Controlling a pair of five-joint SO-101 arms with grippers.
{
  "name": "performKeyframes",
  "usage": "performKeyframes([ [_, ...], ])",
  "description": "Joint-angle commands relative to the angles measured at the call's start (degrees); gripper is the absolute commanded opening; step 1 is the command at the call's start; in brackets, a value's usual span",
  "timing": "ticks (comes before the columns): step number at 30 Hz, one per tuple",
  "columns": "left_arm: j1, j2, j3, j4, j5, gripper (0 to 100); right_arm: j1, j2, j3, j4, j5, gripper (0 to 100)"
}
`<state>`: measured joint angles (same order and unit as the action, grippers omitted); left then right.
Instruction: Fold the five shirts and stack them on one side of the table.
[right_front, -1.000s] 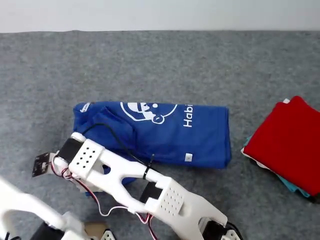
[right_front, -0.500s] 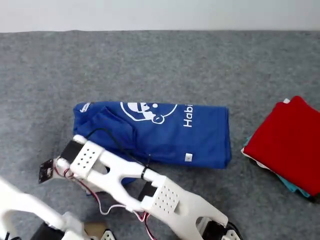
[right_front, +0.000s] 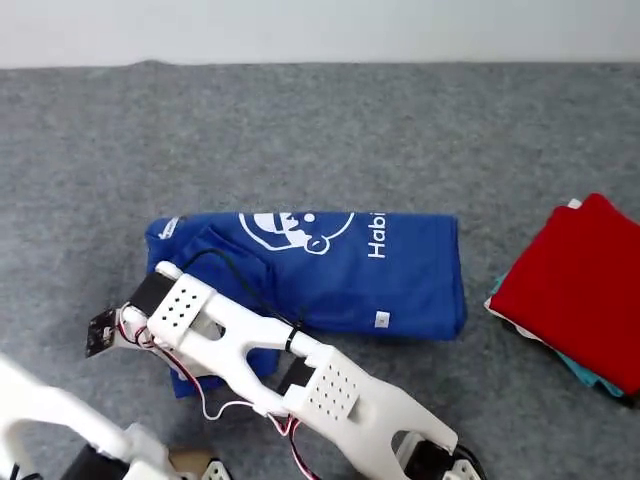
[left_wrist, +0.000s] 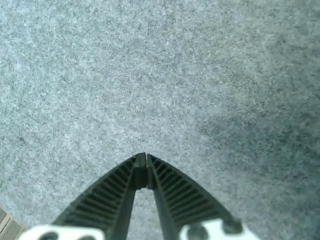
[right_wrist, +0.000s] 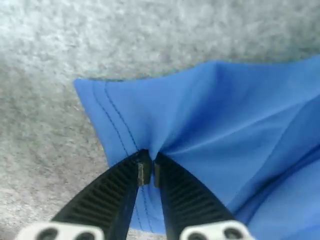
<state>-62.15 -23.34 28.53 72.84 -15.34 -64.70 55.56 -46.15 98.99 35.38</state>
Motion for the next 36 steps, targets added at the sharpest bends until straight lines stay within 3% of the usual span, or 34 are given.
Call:
performKeyframes([
  [1,-0.2,-1.6,-0.3,-1.2,-0.5,1,-0.2,0.0,0.5,-0.1,0.4,1.0],
  [7,-0.1,-1.6,-0.3,-1.3,-0.5,1,2.0,-3.3,-4.0,1.1,-1.1,1.0],
  [14,0.1,-1.6,-0.5,-1.3,-0.5,1,10.6,-5.1,-15.6,0.4,-1.3,1.0],
  [24,0.2,-1.6,-0.5,-1.4,-0.5,1,18.3,-3.6,-17.9,-9.9,-1.3,1.6],
  [30,0.2,-1.5,-0.4,-1.4,-0.5,1,20.9,1.3,-18.0,-11.2,-1.3,14.1],
  [36,0.2,-1.5,-0.3,-1.4,-0.5,1,25.4,3.4,-18.1,-11.3,-4.0,14.3],
])
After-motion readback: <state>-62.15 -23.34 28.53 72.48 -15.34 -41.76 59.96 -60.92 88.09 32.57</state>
